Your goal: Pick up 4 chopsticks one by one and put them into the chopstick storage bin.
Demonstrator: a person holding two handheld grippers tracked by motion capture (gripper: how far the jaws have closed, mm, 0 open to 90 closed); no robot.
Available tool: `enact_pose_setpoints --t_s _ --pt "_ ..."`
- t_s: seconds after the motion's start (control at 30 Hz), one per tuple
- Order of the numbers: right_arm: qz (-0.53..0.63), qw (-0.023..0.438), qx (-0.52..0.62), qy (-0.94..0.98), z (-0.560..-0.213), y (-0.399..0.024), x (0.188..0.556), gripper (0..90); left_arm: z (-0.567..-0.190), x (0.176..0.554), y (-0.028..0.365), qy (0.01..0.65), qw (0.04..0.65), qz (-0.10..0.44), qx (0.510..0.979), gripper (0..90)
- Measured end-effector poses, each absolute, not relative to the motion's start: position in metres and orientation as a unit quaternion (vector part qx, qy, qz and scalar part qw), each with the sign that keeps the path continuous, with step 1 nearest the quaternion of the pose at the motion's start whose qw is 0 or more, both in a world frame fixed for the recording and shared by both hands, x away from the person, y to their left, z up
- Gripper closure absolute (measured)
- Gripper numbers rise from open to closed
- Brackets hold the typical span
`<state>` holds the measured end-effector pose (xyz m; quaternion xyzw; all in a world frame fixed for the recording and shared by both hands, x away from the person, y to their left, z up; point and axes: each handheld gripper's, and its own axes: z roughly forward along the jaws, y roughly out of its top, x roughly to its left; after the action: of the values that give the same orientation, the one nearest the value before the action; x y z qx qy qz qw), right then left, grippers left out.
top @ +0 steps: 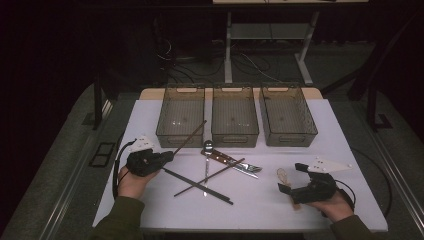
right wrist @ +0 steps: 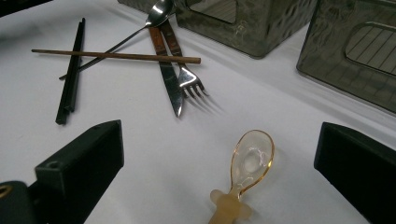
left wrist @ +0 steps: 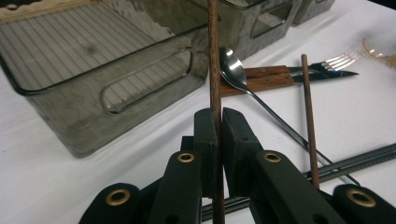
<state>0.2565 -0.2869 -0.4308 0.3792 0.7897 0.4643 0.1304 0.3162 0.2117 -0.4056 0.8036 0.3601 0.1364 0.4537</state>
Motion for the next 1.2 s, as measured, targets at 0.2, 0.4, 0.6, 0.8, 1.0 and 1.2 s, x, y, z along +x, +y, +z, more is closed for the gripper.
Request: enact_pose_setpoints --t_s 0.2,0.4,0.6,0.8,1.0,1.2 --pt "0.462 0.129 0.380 0.791 -0.431 -0.287 0.257 1.3 -0.398 0.323 0.212 0.377 0.452 0.144 0.795 84.7" --pt "0.464 0.132 0.381 0.789 -0.431 -0.287 0.256 1.3 -0.392 0.332 0.213 0.387 0.453 0.152 0.788 84.7" --pt "0.465 0.130 0.382 0.788 -0.430 -0.288 0.256 1.3 -0.383 0.346 0.210 0.397 0.447 0.161 0.786 84.7" --pt "0.466 0.130 0.383 0.787 -0.430 -0.288 0.256 1.3 -0.374 0.363 0.202 0.396 0.445 0.164 0.786 84.8" --pt "0.466 0.131 0.383 0.787 -0.430 -0.288 0.255 1.3 -0.365 0.378 0.197 0.400 0.443 0.169 0.784 84.8" --pt "0.467 0.131 0.383 0.786 -0.430 -0.288 0.255 1.3 -0.353 0.400 0.193 0.409 0.436 0.178 0.781 84.8"
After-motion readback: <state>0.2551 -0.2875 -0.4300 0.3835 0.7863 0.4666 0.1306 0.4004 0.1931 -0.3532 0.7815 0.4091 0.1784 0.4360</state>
